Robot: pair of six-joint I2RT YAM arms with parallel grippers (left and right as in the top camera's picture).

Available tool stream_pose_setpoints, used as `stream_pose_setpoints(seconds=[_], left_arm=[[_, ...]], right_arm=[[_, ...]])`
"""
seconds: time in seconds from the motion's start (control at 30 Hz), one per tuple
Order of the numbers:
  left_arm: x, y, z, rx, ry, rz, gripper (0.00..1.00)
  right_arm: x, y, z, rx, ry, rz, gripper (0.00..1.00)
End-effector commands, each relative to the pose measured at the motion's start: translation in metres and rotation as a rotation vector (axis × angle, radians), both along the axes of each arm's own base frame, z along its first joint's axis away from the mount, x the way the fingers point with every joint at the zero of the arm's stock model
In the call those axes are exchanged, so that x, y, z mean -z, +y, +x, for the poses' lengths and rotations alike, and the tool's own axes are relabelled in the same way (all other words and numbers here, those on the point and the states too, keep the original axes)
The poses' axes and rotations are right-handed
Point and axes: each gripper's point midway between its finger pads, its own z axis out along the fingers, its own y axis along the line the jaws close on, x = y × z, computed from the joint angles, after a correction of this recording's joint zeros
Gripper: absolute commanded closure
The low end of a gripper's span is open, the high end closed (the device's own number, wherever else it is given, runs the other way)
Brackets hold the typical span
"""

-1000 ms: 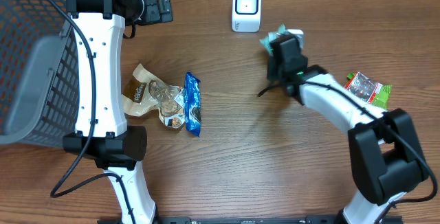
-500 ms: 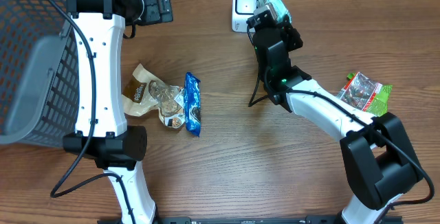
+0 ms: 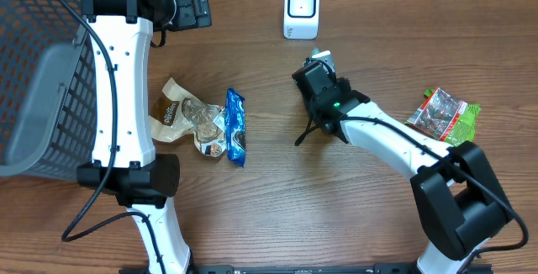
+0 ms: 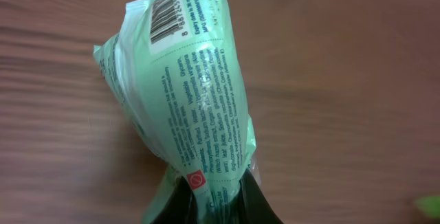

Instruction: Scan the item barcode

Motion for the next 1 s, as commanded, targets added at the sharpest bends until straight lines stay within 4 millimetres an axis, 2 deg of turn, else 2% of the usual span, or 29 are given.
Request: stream_pose_setpoints(seconds=[0.0,0.07,0.13,0.23,0.27,0.3,0.37,0.4,0.43,0.6,0.73,0.87,0.97], left_arm=[[-0.003,0.001,0.0,-0.001,-0.009,0.005,0.0],[-0.003,0.001,0.0,-0.001,-0.009,0.005,0.0],[-0.003,0.001,0.0,-0.001,-0.009,0.005,0.0],[-0.003,0.001,0.0,-0.001,-0.009,0.005,0.0],[-0.003,0.001,0.0,-0.001,-0.009,0.005,0.0],[-0.003,0.001,0.0,-0.001,-0.009,0.005,0.0],[-0.003,0.001,0.0,-0.001,-0.01,0.005,0.0],[-0.003,0.001,0.0,-0.001,-0.009,0.005,0.0],[-0.003,0.001,0.0,-0.002,-0.009,0.005,0.0],[-0.003,0.001,0.0,-0.001,-0.009,0.005,0.0],[-0.003,0.0,0.0,0.0,-0.009,0.005,0.0],[-0.003,0.001,0.0,-0.001,-0.009,0.005,0.0],[-0.003,0.001,0.0,-0.002,-0.009,0.005,0.0]], right_arm=[[-0.02,0.054,-0.011,0.002,0.184,0.538,0.96],[-0.036,0.067,-0.014,-0.033,0.293,0.766,0.96],[-0.057,0.071,-0.019,-0.027,0.427,1.005,0.96],[-0.084,0.062,-0.028,0.036,0.635,1.257,0.96],[-0.095,0.057,-0.031,0.045,0.703,1.33,0.91],[-0.103,0.053,-0.032,0.037,0.74,1.378,0.67],[-0.115,0.044,-0.031,-0.007,0.754,1.434,0.33],[-0.116,0.04,-0.03,-0.004,0.755,1.443,0.19],[-0.116,0.037,-0.028,0.001,0.748,1.444,0.13],[-0.112,0.035,-0.026,-0.061,0.676,1.401,0.09],[-0.089,0.033,-0.022,-0.017,0.602,1.276,0.14],[-0.059,0.017,-0.012,0.092,0.507,1.05,0.17],[-0.052,0.009,-0.011,0.108,0.447,0.849,0.17]])
